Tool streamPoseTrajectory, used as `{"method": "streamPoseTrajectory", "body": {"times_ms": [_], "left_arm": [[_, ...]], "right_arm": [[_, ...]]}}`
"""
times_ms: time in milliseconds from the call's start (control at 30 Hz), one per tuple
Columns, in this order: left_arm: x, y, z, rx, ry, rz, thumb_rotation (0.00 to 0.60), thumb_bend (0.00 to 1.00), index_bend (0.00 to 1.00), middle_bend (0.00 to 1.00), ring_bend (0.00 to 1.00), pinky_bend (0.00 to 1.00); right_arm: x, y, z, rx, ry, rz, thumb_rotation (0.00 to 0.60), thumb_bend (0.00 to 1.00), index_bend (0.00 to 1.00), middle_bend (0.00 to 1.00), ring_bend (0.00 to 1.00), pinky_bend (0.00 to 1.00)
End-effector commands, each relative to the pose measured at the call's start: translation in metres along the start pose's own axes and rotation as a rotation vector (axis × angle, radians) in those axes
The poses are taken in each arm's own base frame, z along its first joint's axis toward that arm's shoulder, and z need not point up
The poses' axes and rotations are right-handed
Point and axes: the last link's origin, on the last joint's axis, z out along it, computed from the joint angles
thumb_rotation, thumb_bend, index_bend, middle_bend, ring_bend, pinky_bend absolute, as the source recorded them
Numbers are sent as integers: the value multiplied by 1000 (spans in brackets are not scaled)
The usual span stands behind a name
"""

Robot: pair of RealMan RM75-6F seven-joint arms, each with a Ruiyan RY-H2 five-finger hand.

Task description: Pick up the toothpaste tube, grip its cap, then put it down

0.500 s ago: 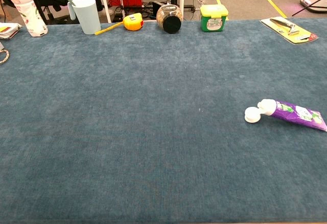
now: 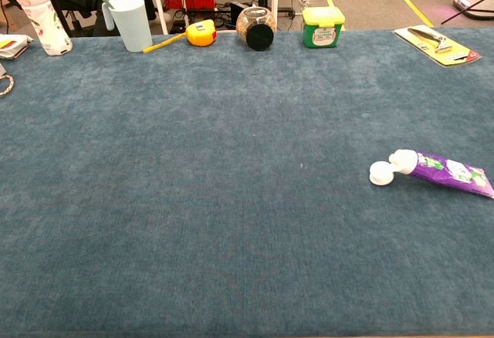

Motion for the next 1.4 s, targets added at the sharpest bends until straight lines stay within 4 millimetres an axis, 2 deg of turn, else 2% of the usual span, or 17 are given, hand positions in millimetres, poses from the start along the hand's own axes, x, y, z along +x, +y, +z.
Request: {"method": "streamPoseTrajectory", "body": {"times_ms": [33,300,467,767,1000,1200,1400], "left_arm": [[4,3,3,-14,8,-4,600,254,455,294,255,279],[14,10,10,-49,19,6,600,253,453,294,255,279],[23,16,14,-74,42,13,600,253,452,294,255,279],[41,28,30,-119,60,22,600,253,451,294,255,279],[42,37,39,-144,41,20,600,254,451,294,255,279],[41,35,40,-134,31,21,600,254,451,294,255,279],[41,28,39,-113,28,19,600,254,451,294,255,279]], "right_arm": [[1,-1,0,7,2,18,600,460,146,218,279,195],[-5,-12,6,55,-24,99,600,460,145,225,284,219],[-15,-29,16,107,-57,177,600,459,140,225,294,256],[-51,-64,43,185,-154,270,600,458,131,226,297,259],[-80,-82,61,209,-173,204,600,457,113,222,295,259],[-97,-90,71,197,-185,187,587,448,71,203,287,259],[-111,-101,78,202,-188,166,583,447,98,205,288,259]]}}
